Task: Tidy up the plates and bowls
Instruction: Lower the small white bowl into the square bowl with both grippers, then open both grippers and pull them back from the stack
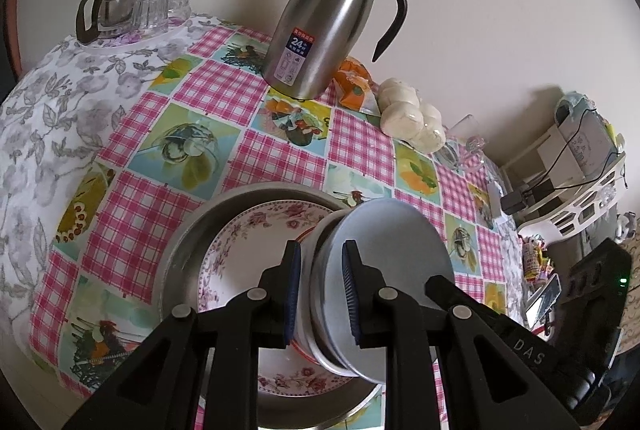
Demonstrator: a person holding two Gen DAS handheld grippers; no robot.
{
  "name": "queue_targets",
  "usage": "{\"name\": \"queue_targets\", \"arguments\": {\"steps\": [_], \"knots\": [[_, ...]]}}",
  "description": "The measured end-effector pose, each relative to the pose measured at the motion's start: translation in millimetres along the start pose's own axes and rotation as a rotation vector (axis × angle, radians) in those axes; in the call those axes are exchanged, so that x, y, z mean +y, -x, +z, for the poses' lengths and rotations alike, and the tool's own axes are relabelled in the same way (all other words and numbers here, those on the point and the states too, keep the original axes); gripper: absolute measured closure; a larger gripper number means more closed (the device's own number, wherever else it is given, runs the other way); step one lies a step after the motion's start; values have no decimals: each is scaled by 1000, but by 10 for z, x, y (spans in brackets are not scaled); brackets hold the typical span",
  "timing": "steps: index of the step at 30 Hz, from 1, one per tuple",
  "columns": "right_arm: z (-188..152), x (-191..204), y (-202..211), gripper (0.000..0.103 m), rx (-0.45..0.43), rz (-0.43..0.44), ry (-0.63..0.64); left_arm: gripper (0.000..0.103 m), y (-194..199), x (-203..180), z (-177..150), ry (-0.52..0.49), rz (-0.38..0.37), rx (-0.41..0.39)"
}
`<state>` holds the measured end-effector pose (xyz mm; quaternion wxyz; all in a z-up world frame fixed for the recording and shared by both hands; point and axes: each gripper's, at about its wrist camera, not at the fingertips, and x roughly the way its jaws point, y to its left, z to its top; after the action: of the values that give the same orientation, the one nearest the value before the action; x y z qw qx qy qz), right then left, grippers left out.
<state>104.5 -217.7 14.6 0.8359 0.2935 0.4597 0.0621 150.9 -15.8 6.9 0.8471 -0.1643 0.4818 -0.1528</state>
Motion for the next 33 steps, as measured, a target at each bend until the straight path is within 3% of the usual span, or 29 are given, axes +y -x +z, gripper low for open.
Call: {"name": "queue_targets", "arguments": {"steps": [1,3,4,5,7,9,11,21,24,33], "knots": [[-2,47,10,90,-5,-32,26,82,7,-4,2,-4,4,0],[-8,143,43,90,-21,-95,85,71,49,-8,6,-9,6,-11],[-6,157,60,89,-29,-111,96,54,70,-9,7,-12,9,-16],[-5,173,76,89,-34,-124,108,43,90,-12,7,-14,16,-23],[-3,191,109,74,-41,-150,124,42,125,-11,6,-16,26,-37],[-25,199,153,44,-58,-182,139,39,140,2,3,-9,43,-39],[-42,211,179,42,-65,-205,157,26,142,14,-14,-8,69,-36],[-196,278,354,0,-112,-222,220,12,253,59,-190,-41,149,-85],[-277,284,409,0,-126,-224,238,6,305,74,-251,-48,173,-102],[-550,149,497,0,-131,-244,238,6,465,95,-512,-87,224,-128]]}}
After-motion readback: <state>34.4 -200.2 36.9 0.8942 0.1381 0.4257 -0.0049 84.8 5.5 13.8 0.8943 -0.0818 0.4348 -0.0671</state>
